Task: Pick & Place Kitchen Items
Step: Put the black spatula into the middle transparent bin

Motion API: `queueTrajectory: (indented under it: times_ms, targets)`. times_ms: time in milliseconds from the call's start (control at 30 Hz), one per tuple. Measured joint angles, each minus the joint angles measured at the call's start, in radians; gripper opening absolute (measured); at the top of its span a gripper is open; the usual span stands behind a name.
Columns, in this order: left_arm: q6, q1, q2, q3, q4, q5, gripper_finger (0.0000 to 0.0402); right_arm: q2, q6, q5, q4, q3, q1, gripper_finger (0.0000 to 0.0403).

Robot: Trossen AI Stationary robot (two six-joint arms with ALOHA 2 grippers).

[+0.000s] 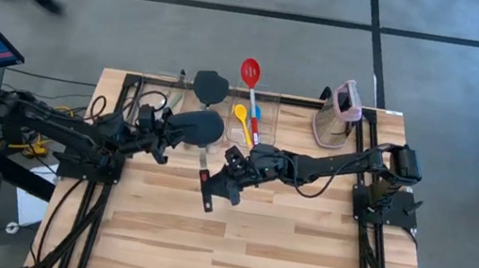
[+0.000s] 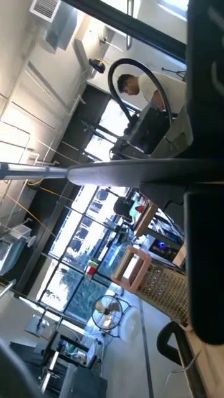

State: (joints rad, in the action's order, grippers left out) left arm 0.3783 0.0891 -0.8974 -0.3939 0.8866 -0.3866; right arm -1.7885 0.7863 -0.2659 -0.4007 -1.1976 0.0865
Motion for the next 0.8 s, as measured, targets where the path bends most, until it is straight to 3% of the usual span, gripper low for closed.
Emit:
queueTrajectory:
  times_ms: [333, 800]
  targets:
    - [-0.002, 0.0, 0.007, 0.0, 0.012, 0.001, 0.0001, 0.0, -0.002, -0.004, 0.008, 0.0, 0.0, 0.007]
    - [-0.002, 0.0, 0.008, 0.0, 0.028, 0.002, 0.0003, 0.0, -0.055, -0.015, 0.005, 0.0, 0.0, 0.0056]
